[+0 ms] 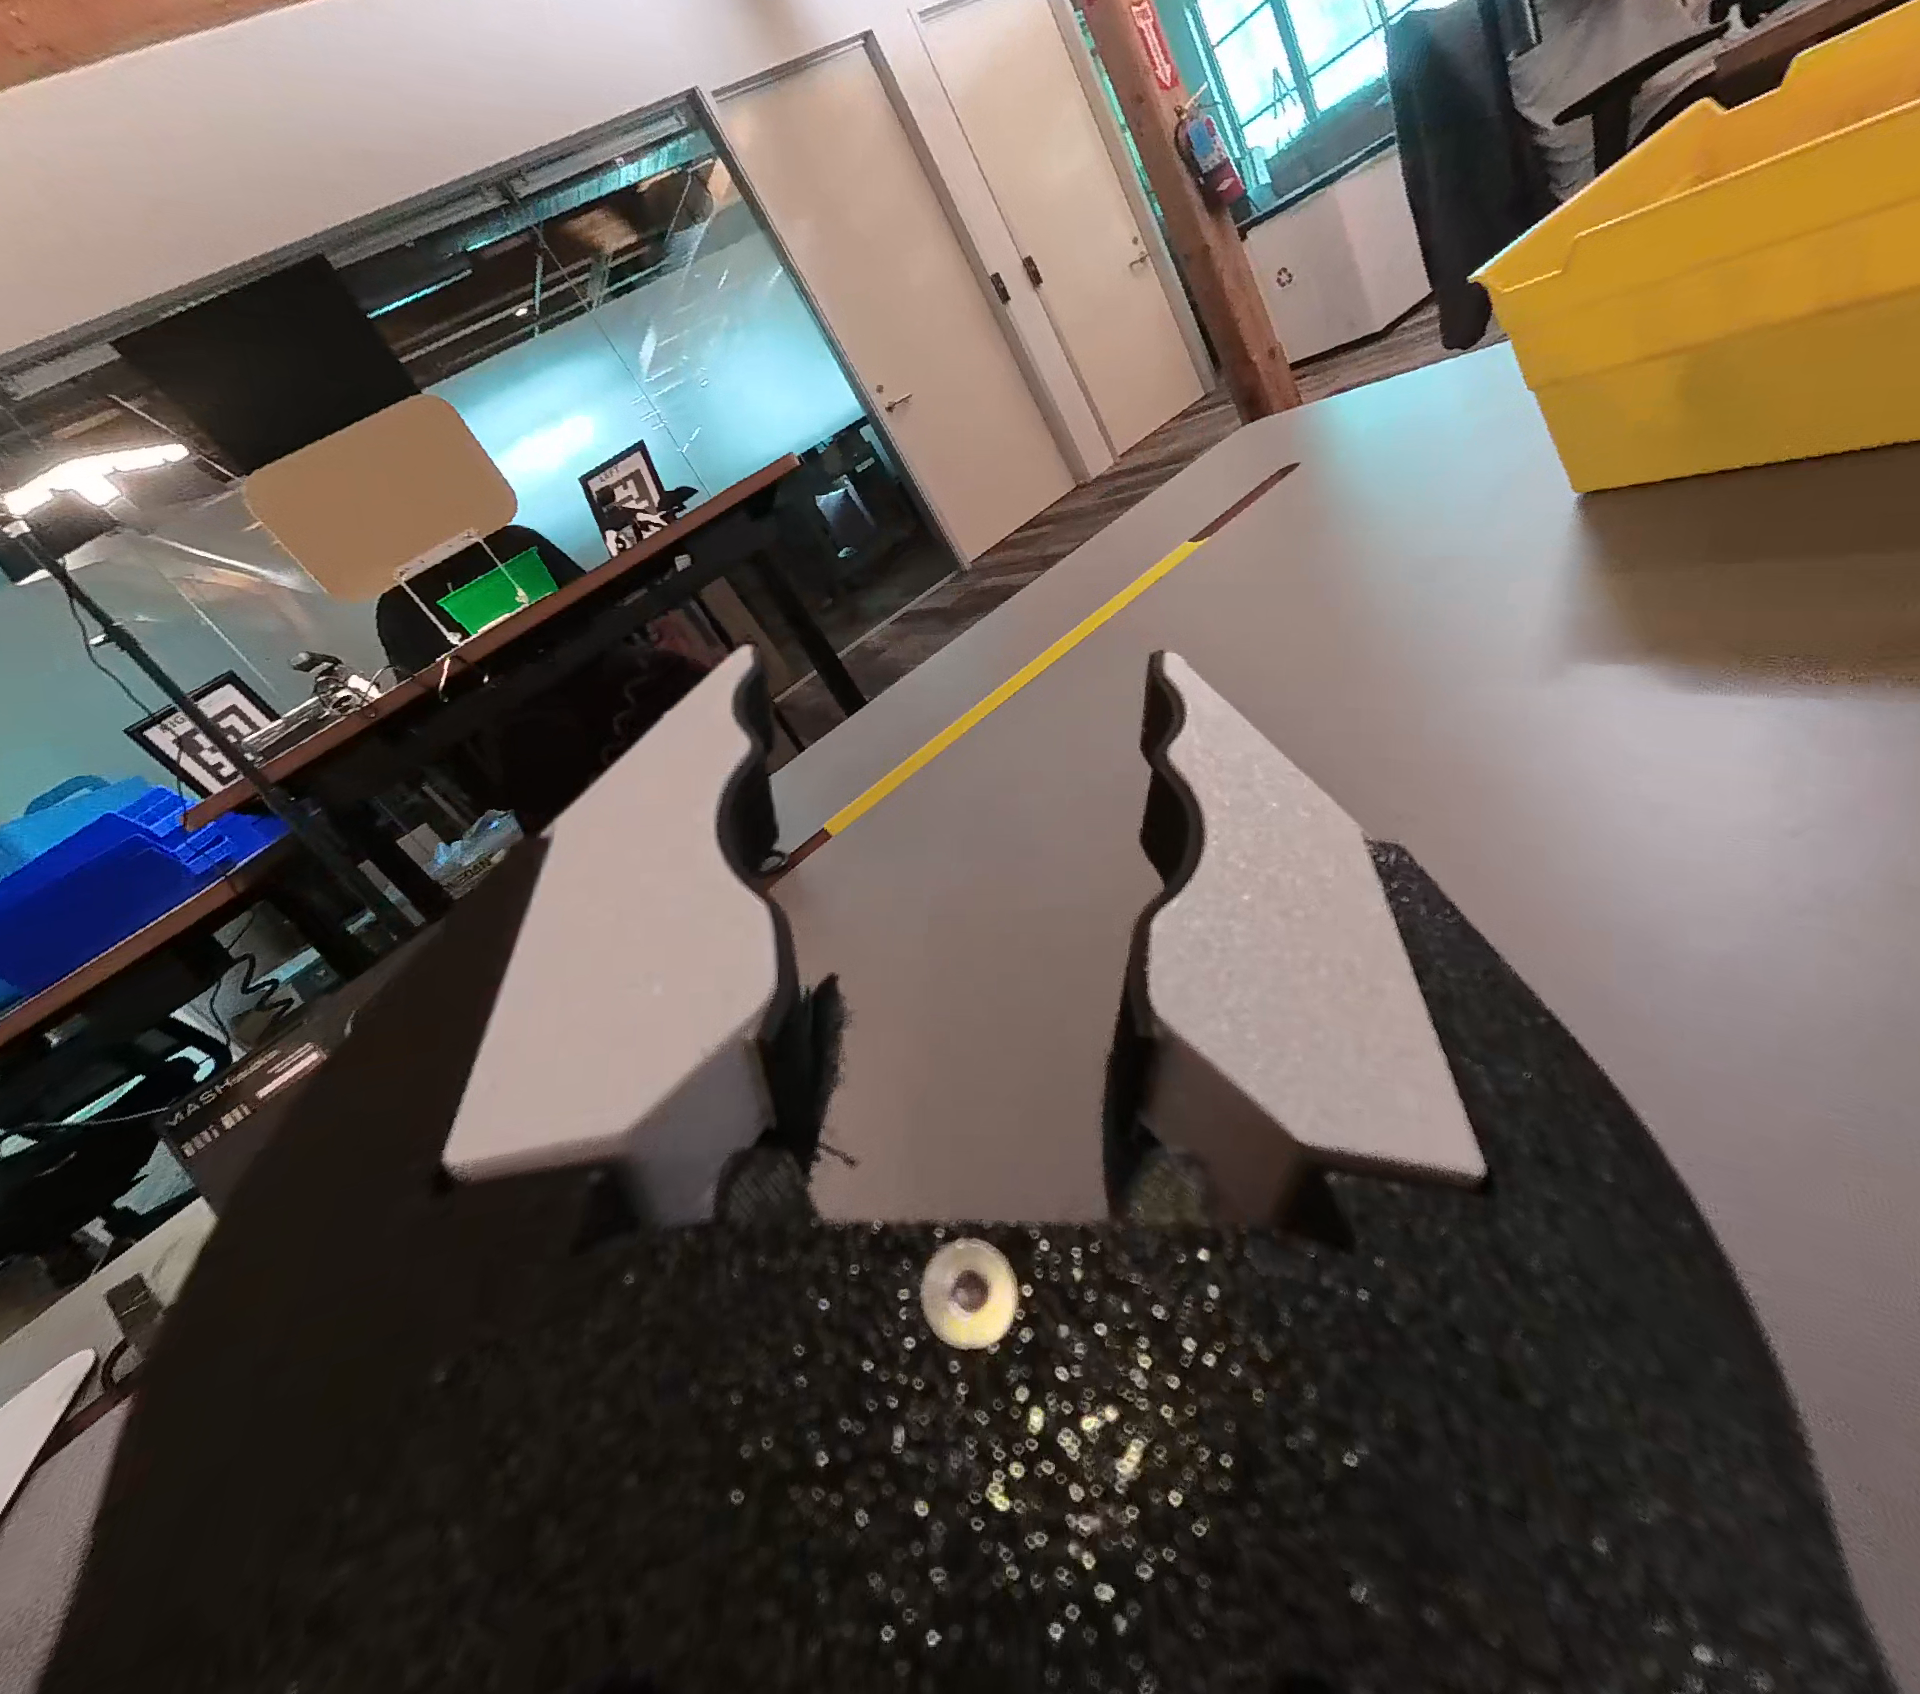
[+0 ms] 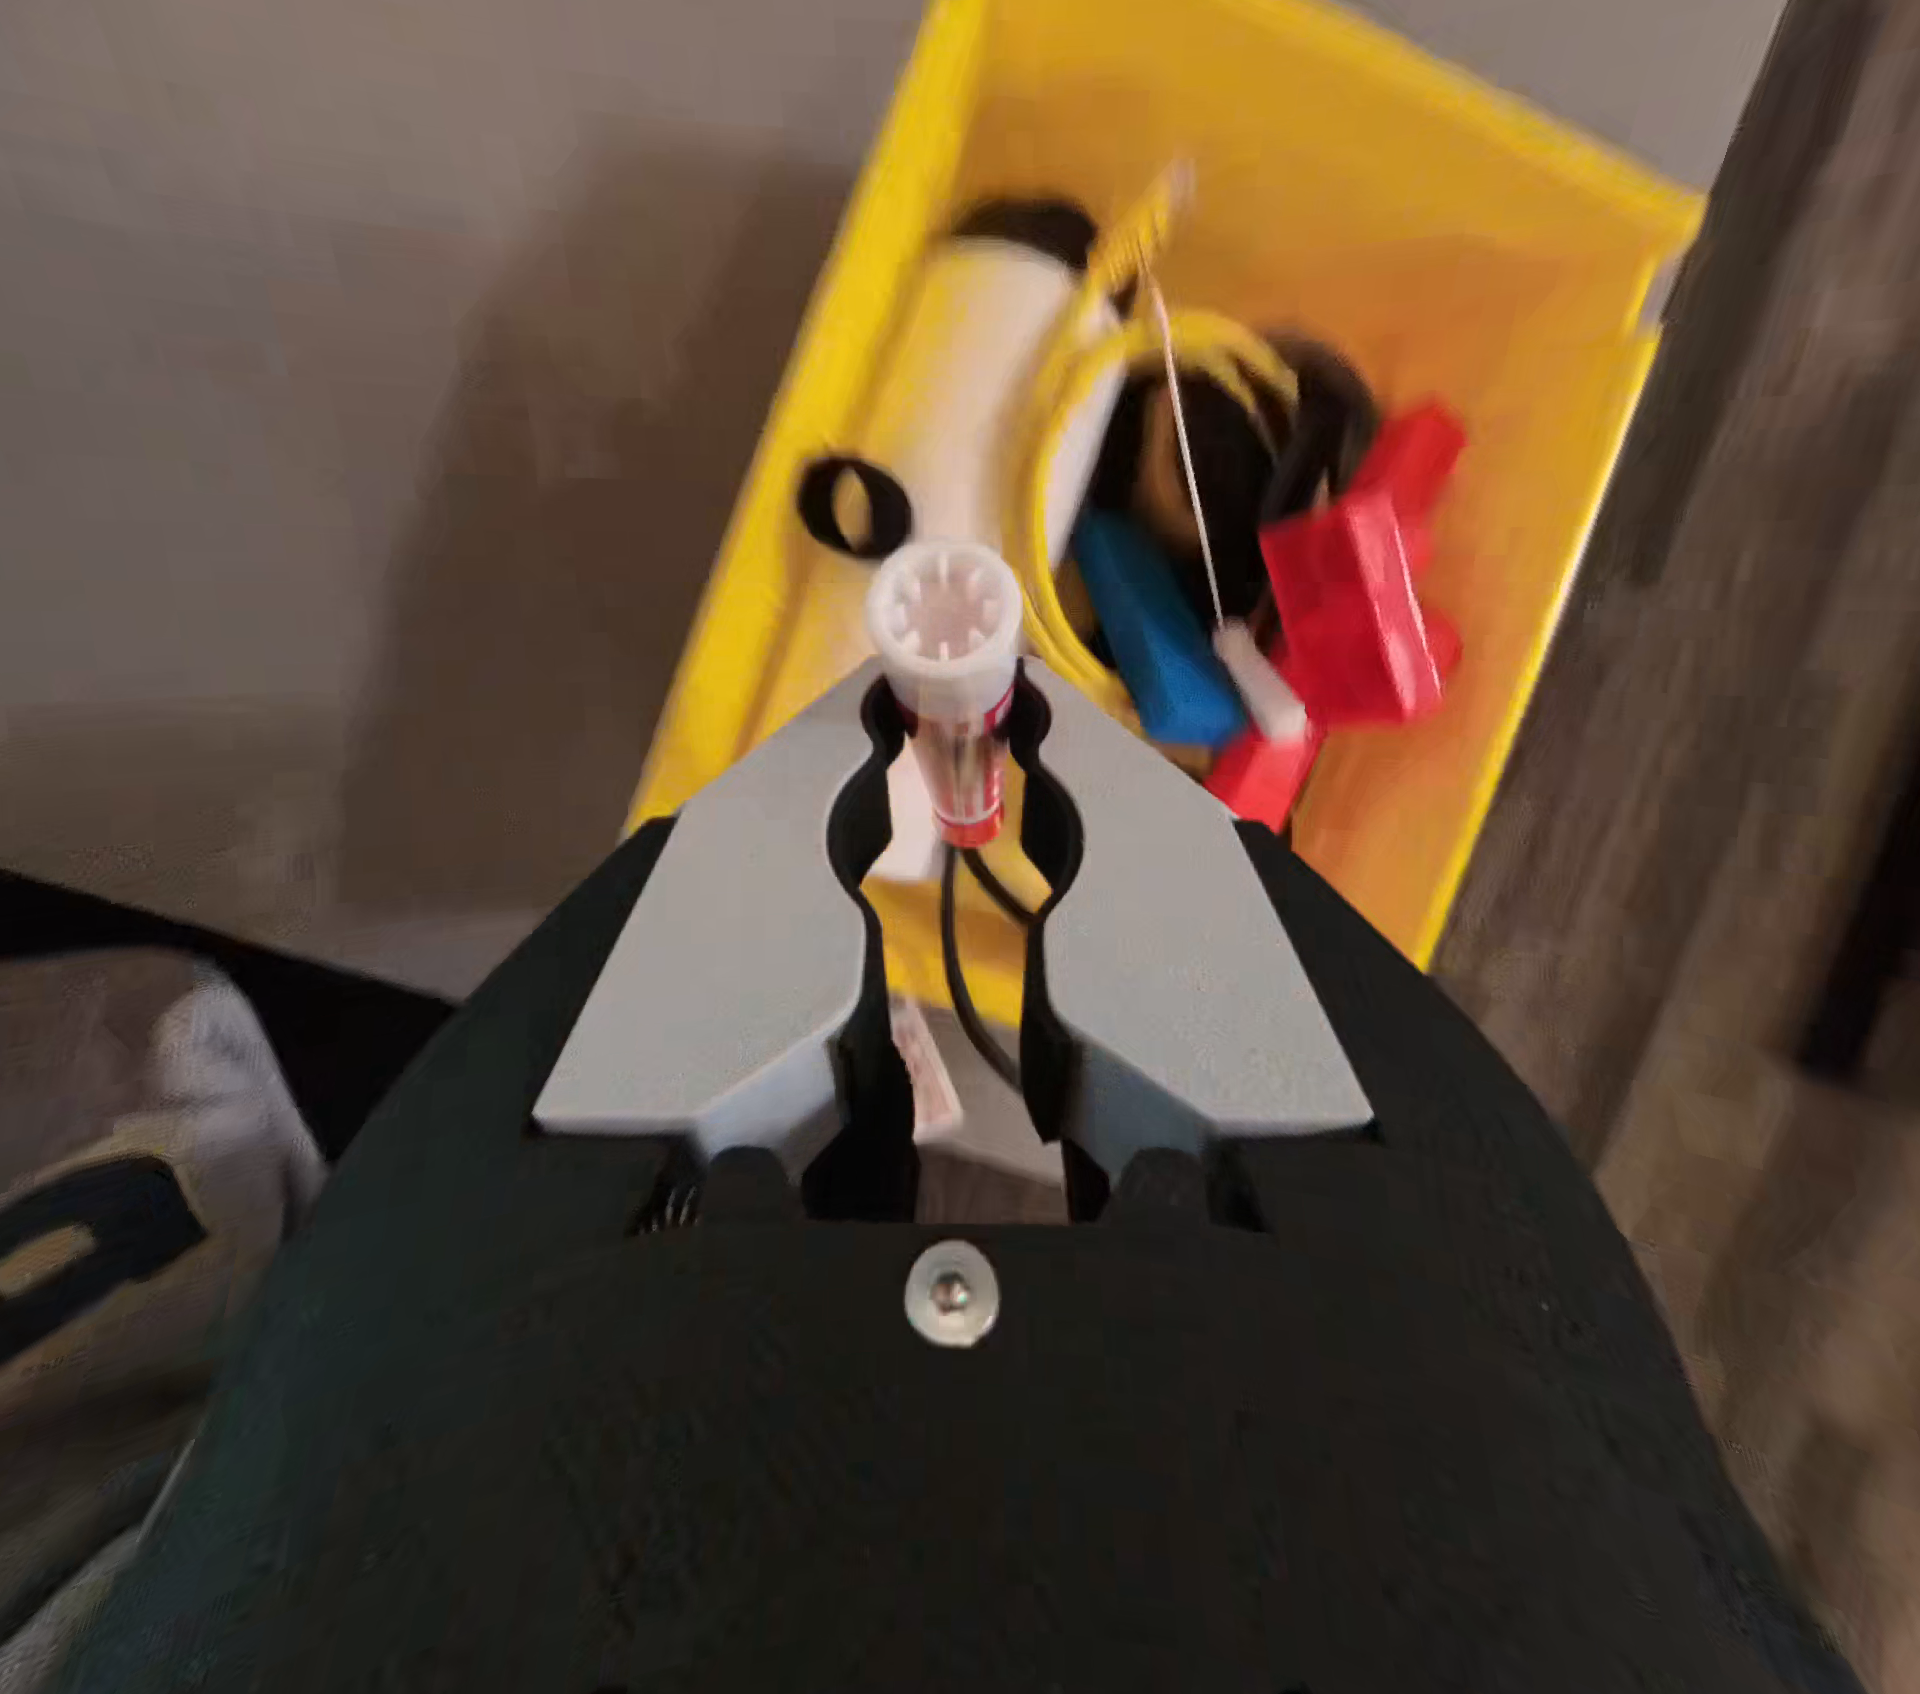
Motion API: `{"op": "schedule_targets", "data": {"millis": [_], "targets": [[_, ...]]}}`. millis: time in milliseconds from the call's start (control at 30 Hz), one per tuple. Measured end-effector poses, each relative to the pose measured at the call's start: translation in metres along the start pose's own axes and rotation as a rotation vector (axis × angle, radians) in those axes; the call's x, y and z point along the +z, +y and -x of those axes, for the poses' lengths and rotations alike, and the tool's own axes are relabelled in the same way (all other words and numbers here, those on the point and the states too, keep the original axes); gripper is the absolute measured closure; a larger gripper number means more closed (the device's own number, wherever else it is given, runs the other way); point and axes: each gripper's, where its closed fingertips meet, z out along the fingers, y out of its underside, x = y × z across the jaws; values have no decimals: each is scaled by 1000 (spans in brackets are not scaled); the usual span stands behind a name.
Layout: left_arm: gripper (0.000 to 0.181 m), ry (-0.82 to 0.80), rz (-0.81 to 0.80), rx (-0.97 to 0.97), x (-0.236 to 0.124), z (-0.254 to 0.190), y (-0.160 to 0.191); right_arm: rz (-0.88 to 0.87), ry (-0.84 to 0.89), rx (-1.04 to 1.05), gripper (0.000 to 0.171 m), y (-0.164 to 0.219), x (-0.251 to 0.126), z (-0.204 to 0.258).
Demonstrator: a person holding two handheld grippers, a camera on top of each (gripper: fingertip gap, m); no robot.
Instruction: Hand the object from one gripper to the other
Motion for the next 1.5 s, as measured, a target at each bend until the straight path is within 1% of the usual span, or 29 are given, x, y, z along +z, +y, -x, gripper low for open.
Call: {"op": "schedule_targets", "data": {"millis": [133,200,233,300,333,433,467,533,600,667,700,733,767,800,833,867,933,1000,1067,1167,1233,1300,1367,1433,1467,1500], "targets": [[114,31,16,-10,0,-5,2,266,-72,120,153,43,23,-25],[115,47,29,-27,1,-7,4,331,-85,155,152,54,34,-33],[114,53,37,-39,1,-8,5,344,-85,166,149,57,38,-36],[112,60,50,-59,2,-8,8,341,-70,175,123,57,44,-38],[112,61,55,-68,2,-8,10,319,-43,167,119,53,45,-40],[112,52,61,-82,2,-5,11,176,69,147,107,29,37,-45],[112,48,60,-85,2,-5,11,104,113,136,107,16,31,-45],[112,41,56,-86,2,-4,10,-114,191,93,107,-24,14,-37],[112,31,53,-86,2,-3,9,-412,212,36,109,-76,-7,-12],[112,16,51,-87,2,0,9,-722,131,-51,111,-125,-23,35],[112,11,48,-92,2,1,9,-838,42,-83,125,-142,-24,65],[112,11,51,-100,1,1,9,-913,-83,-105,137,-156,-19,98],[113,11,59,-112,0,2,11,-960,-215,-116,136,-168,-9,130],[114,6,64,-127,0,4,14,-997,-312,-106,132,-180,5,155],[115,-1,72,-152,-2,6,16,-1035,-362,-86,127,-190,21,174],[115,-9,69,-177,-3,10,16,-1079,-371,-77,122,-200,38,187],[116,-31,51,-209,-6,17,15,-1171,-278,-83,113,-213,71,200],[116,-40,54,-232,-7,20,16,-1228,-154,-152,113,-216,98,207],[116,-33,63,-247,-6,19,17,-1221,-79,-237,114,-212,117,212],[116,-22,64,-246,-5,16,14,-1322,-51,-290,115,-207,108,213],[116,-2,63,-235,-5,12,8,-1393,-19,-271,116,-203,99,205],[116,4,76,-238,-12,12,-4,-1410,-23,-260,116,-203,96,203],[112,5,80,-270,-26,19,-26,-1401,-29,-274,116,-204,98,206],[112,23,157,-227,-44,38,-40,-1413,-42,-291,116,-205,97,211],[118,44,229,-174,-55,50,-42,-1414,-49,-299,116,-205,97,214],[125,100,307,-107,-67,61,-41,-1409,-49,-309,116,-205,98,216]]}}
